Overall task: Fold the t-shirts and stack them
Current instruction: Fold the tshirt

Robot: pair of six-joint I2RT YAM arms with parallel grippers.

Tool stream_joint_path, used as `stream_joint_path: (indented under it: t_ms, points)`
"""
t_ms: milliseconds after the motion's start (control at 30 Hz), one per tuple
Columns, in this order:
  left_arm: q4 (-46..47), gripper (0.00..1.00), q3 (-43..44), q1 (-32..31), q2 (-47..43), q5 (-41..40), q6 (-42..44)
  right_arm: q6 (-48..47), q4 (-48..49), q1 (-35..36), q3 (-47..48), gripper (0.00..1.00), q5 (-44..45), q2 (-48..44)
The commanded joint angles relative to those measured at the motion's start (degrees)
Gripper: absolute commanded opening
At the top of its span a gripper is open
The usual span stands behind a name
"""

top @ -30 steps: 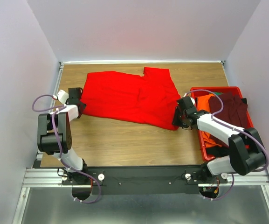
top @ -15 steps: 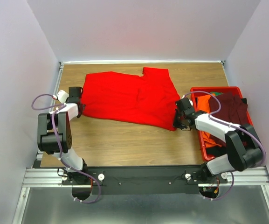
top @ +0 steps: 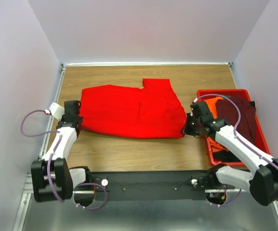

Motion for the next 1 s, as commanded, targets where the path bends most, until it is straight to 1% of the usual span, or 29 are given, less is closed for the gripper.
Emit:
stream_joint_path:
  t_ms: [0, 133, 167, 200, 267, 300, 333, 367, 400, 433, 467, 500, 533, 600, 633, 667, 700, 767, 800, 833, 867, 900, 967]
  points:
    - [-3.7, 0.01, -1.7, 0.6, -6.9, -4.2, -1.4, 0.6, -9.3, 0.2, 2.7, 0.0, -4.1, -4.0]
    - [-5.5, 0.05, -3.1, 0.9, -12.5, -3.9, -1.6, 0.4, -13.6, 0.2, 3.2, 0.01, -4.8, -6.4]
    - [-6.4, 0.08, -3.8, 1.0, -13.4, -3.9, -1.9, 0.3, -14.2, 0.1, 3.0, 0.01, -5.3, -6.9]
    - [-6.7, 0.17, -4.1, 1.2, -15.1, -3.9, -2.1, 0.3, -15.2, 0.2, 2.9, 0.01, -5.3, -7.7]
    - [-6.9, 0.3, -5.1, 1.4, -16.6, -3.7, -2.4, 0.5, -16.0, 0.1, 2.8, 0.07, -6.7, -8.3]
    - [-7.2, 0.43, -5.4, 1.4, -17.8, -3.6, -2.4, 0.7, -16.5, 0.2, 2.6, 0.12, -7.1, -8.9]
    - [-7.5, 0.48, -5.6, 1.4, -18.4, -3.5, -2.7, 0.9, -16.6, 0.2, 2.5, 0.19, -7.4, -9.2]
    - [-8.2, 0.53, -5.4, 1.5, -18.8, -3.4, -3.0, 0.9, -16.7, 0.2, 2.5, 0.34, -7.7, -9.3]
    - [-8.5, 0.63, -5.1, 1.6, -19.8, -3.2, -3.1, 0.7, -16.7, 0.1, 2.8, 0.42, -7.8, -9.5]
    - [-9.2, 0.69, -4.1, 1.6, -20.1, -2.9, -3.0, 0.6, -16.7, 0.1, 3.1, 0.54, -7.7, -9.6]
    - [-9.1, 0.69, -3.4, 1.6, -20.6, -2.8, -2.8, 0.5, -16.7, 0.2, 3.6, 0.59, -7.7, -9.6]
    - [-9.1, 0.71, -2.5, 1.7, -21.2, -2.8, -2.4, 0.5, -16.3, 0.2, 4.4, 0.64, -7.1, -9.3]
    - [-7.0, 0.72, -1.1, 1.6, -21.4, -2.4, -1.7, 0.3, -15.9, 0.2, 6.3, 0.71, -6.5, -8.3]
    - [-3.6, 0.72, 0.1, 1.7, -20.8, -0.8, 2.1, 0.0, -13.5, 0.1, 9.3, 0.71, -3.4, -6.5]
    - [-2.3, 0.72, 0.9, 1.6, -19.9, 0.7, 3.1, -0.3, -12.0, 0.2, 12.3, 0.71, -2.1, -5.4]
    - [1.4, 0.72, 1.6, 1.6, -18.8, 1.4, 4.2, -0.6, -10.2, 0.2, 13.6, 0.71, -0.9, -4.2]
    - [3.1, 0.72, 2.9, 1.6, -15.8, 1.8, 5.0, -0.9, -5.9, 0.2, 14.7, 0.7, 2.1, -1.0]
    - [6.0, 0.72, 5.1, 1.3, -11.0, 2.3, 6.6, -1.6, -1.1, 0.2, 18.7, 0.7, 3.6, 3.4]
    - [6.8, 0.68, 8.5, 1.1, -4.8, 2.1, 9.0, -3.0, 3.0, 0.2, 22.6, 0.7, 5.2, 8.5]
    - [7.0, 0.67, 10.8, 1.0, -1.4, 1.6, 10.0, -3.8, 4.9, 0.1, 22.6, 0.7, 6.3, 12.0]
    - [6.3, 0.67, 15.9, 0.9, 2.1, 1.0, 11.3, -4.9, 6.3, 0.1, 27.1, 0.7, 7.4, 14.9]
    - [5.7, 0.66, 18.6, 0.7, 8.9, 0.5, 12.4, -5.8, 8.8, -0.1, 29.2, 0.7, 9.1, 21.5]
    - [3.8, 0.65, 23.1, 0.7, 15.2, -0.6, 15.3, -7.8, 10.7, -2.0, 33.9, 0.7, 8.6, 27.6]
